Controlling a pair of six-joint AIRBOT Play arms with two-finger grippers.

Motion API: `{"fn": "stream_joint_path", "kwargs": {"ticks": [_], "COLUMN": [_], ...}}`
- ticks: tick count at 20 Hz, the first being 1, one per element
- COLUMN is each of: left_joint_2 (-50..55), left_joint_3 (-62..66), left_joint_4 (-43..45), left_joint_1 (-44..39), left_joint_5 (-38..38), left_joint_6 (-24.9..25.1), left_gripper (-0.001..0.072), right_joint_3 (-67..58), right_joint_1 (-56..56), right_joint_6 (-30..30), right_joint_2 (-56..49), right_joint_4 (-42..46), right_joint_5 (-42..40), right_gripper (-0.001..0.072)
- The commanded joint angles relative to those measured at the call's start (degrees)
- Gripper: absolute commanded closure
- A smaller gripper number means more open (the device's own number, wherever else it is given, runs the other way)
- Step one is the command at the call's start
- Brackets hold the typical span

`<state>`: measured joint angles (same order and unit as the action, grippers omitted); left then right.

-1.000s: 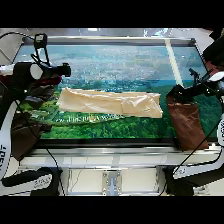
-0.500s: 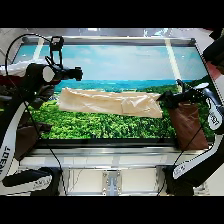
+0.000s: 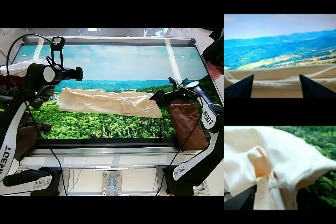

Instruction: Fold the shirts.

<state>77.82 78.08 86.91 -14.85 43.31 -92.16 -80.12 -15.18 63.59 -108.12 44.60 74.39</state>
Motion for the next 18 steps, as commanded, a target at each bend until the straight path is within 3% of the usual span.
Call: {"fn": "stream_joint_path", "kwargs": {"ticks": [1,3,4,5,6,7,8,9,11,18], "left_joint_2": [1.16,2.01,2.4,2.75,3.21,3.96,5.09,6.45,10.01,20.72], "left_joint_3": [0.02,0.02,0.02,0.02,0.0,0.0,0.0,0.0,0.0,0.02], "left_joint_4": [-0.02,-0.52,-0.74,-1.57,-2.73,-4.57,-6.88,-8.28,-9.4,-23.21], "left_joint_1": [-0.04,-0.04,-0.04,-0.04,-0.04,-0.13,-0.35,-0.9,-3.23,-18.34], "left_joint_5": [0.02,0.02,0.02,0.02,0.02,0.04,0.28,0.85,2.93,6.99], "left_joint_6": [0.0,0.0,0.0,0.0,0.02,0.04,0.07,0.11,1.29,13.88], "left_gripper": [0.0056,0.0057,0.0057,0.0066,0.0153,0.0338,0.0602,0.069,0.0695,0.0696], "right_joint_3": [0.0,-0.02,-0.2,-0.72,-1.64,-2.45,-3.26,-3.69,-3.93,-3.93], "right_joint_1": [3.76,4.63,4.85,4.85,4.85,4.85,4.87,4.87,4.85,4.85], "right_joint_6": [-0.44,-1.42,-1.62,-1.62,-1.62,-1.62,-1.22,-0.68,2.64,10.03], "right_joint_2": [-0.02,0.22,0.48,0.63,0.92,1.6,2.89,4.46,8.76,25.83], "right_joint_4": [-0.5,-2.08,-2.99,-3.91,-4.85,-5.46,-5.66,-5.66,-5.49,-2.29], "right_joint_5": [0.61,1.81,2.54,4.24,6.99,9.38,11.58,12.7,14.1,23.12], "right_gripper": [0.0226,0.0645,0.07,0.0699,0.0699,0.0699,0.0699,0.0699,0.07,0.0701]}}
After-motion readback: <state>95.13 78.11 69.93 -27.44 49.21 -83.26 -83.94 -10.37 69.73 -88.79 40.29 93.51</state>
